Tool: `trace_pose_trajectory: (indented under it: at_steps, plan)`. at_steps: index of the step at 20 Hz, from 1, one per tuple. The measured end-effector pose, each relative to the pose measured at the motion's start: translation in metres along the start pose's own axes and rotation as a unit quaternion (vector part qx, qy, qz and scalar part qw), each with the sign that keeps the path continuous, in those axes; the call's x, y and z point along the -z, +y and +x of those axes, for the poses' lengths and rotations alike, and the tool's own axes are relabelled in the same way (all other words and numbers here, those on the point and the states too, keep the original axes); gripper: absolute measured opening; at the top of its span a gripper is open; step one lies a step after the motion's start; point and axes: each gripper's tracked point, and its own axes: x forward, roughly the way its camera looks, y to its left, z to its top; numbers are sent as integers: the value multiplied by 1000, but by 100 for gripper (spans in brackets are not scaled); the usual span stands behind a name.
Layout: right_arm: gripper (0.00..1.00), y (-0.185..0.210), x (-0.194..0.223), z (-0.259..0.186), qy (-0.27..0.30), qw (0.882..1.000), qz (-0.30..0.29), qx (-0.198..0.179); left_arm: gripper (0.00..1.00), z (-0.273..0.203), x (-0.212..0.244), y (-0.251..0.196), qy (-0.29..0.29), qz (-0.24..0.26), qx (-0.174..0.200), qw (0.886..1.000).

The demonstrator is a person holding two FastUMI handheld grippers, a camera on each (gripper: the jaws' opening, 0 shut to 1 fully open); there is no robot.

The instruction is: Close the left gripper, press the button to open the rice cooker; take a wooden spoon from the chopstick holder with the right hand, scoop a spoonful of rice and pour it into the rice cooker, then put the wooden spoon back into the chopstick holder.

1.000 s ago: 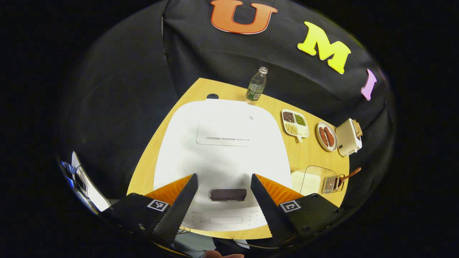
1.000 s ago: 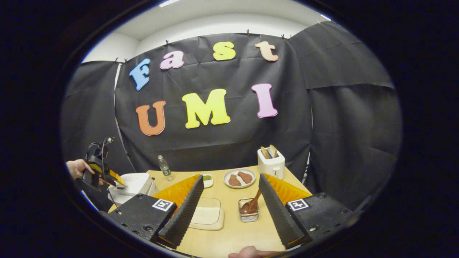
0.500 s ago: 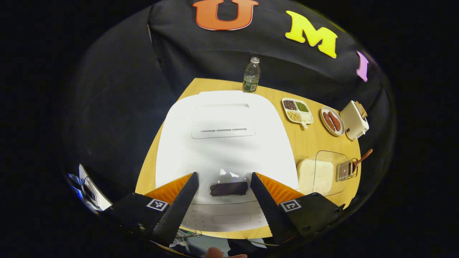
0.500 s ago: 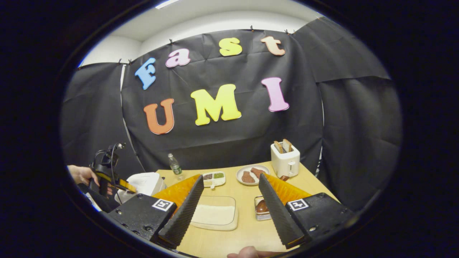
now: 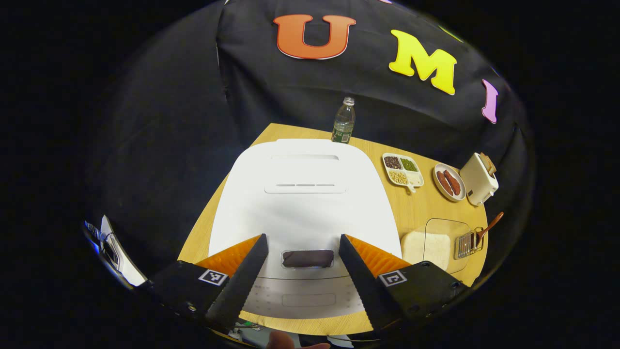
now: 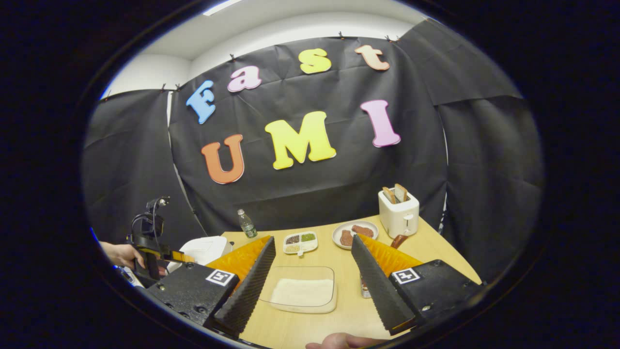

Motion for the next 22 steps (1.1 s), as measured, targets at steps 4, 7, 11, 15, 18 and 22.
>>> trace_pose_trajectory:
  at_steps: [4,7,11,15,18,22]
  plan:
    - [100,24,-22,-3,-24,999,-43,-7,95,-21,-18,-4,-52,-36,24,998]
    - [100,44,-35,-6,-41,997,-69,-10,95,-73,-53,-25,-138,-14,50,989]
    - [100,85,-54,-20,-65,993,-89,-31,95,-169,-80,-55,-252,-2,94,963]
    - [99,109,-64,-57,-86,992,-92,-14,94,-235,-70,-77,-319,21,133,938]
    - [100,121,-69,-91,-98,991,-93,-1,94,-276,-55,-92,-356,41,151,921]
    - [100,122,-78,-127,-123,988,-93,-2,94,-322,-31,-106,-391,67,154,905]
